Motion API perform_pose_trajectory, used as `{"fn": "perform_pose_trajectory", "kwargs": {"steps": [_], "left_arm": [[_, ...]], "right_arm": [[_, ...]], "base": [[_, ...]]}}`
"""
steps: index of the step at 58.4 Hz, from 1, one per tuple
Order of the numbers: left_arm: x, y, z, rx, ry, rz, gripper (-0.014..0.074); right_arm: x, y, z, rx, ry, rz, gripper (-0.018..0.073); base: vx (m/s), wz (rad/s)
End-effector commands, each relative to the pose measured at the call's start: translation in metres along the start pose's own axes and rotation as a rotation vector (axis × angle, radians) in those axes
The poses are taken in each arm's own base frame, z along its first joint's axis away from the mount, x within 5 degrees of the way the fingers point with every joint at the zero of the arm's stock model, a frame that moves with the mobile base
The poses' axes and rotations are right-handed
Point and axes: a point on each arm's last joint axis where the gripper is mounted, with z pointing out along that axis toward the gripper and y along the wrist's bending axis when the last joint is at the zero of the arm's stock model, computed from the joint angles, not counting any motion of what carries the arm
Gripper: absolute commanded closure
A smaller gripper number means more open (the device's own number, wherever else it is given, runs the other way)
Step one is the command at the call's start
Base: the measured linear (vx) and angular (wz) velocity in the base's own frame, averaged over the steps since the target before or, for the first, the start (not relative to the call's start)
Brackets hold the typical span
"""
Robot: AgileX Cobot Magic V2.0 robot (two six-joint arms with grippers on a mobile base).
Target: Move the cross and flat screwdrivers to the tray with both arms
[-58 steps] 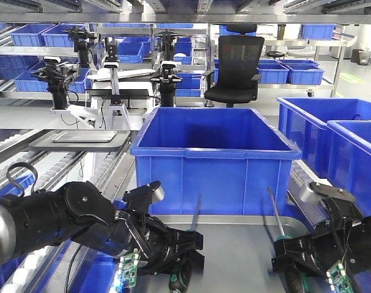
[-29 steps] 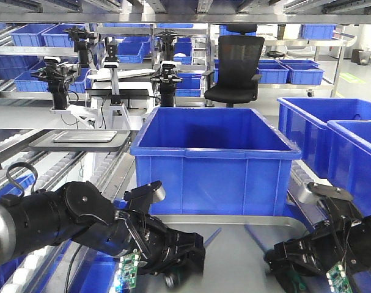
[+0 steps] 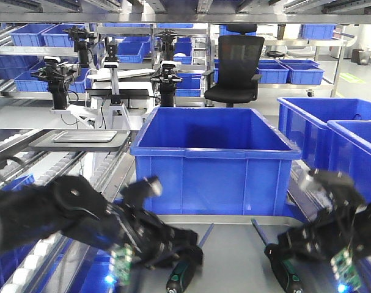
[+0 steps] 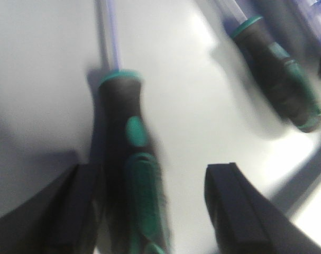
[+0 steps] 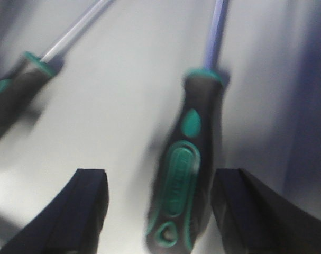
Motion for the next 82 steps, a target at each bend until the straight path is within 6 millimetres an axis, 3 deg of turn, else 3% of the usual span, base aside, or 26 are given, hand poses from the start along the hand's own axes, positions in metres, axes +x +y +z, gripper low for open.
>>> {"fn": "perform_pose_trajectory", "kwargs": {"steps": [1, 7, 12, 20, 27, 36, 50, 55, 60, 70, 82], "left_arm": [[-0.014, -0.024, -0.047, 0.019, -0.138, 0.074, 0.0136], [-0.014, -0.029, -0.072, -0.033, -0.178, 0.150, 0.0218], [-0.011, -0.036, -0.096, -0.074, -0.215, 0.210, 0.0328], [-0.001, -0.046, -0.131, -0.139, -0.237, 0.300, 0.0601], [0.013, -0.051, -0.157, -0.192, -0.253, 0.323, 0.0601], [0.046, -0.043, -0.185, -0.281, -0.342, 0.387, 0.0595], [0.137, -0.019, -0.216, -0.305, -0.631, 0.469, 0.0594], [0.171, -0.008, -0.221, -0.287, -0.732, 0.479, 0.0594], [0.192, -0.003, -0.227, -0.271, -0.841, 0.498, 0.0594], [0.212, 0.006, -0.225, -0.261, -0.911, 0.508, 0.0594], [0.213, 0.008, -0.221, -0.266, -0.890, 0.504, 0.0594]], "right_arm": [[-0.014, 0.015, -0.037, -0.008, -0.127, -0.042, 0.0124], [-0.012, 0.023, -0.059, 0.008, -0.174, -0.079, 0.0198], [-0.007, 0.029, -0.076, 0.029, -0.206, -0.110, 0.0326], [0.003, 0.040, -0.111, 0.080, -0.286, -0.162, 0.0575], [0.020, 0.050, -0.141, 0.123, -0.395, -0.190, 0.0571], [0.069, 0.056, -0.166, 0.183, -0.639, -0.211, 0.0570], [0.162, 0.055, -0.166, 0.237, -0.839, -0.262, 0.0567], [0.185, 0.053, -0.162, 0.256, -0.894, -0.290, 0.0567], [0.198, 0.049, -0.153, 0.269, -0.929, -0.288, 0.0567], [0.210, 0.045, -0.140, 0.249, -0.903, -0.264, 0.0567], [0.214, 0.048, -0.134, 0.172, -0.835, -0.210, 0.0567]], "base": [[0.00, 0.00], [0.00, 0.00], [0.00, 0.00], [0.00, 0.00], [0.00, 0.00], [0.00, 0.00], [0.00, 0.00], [0.00, 0.00], [0.00, 0.00], [0.00, 0.00], [0.00, 0.00]]}}
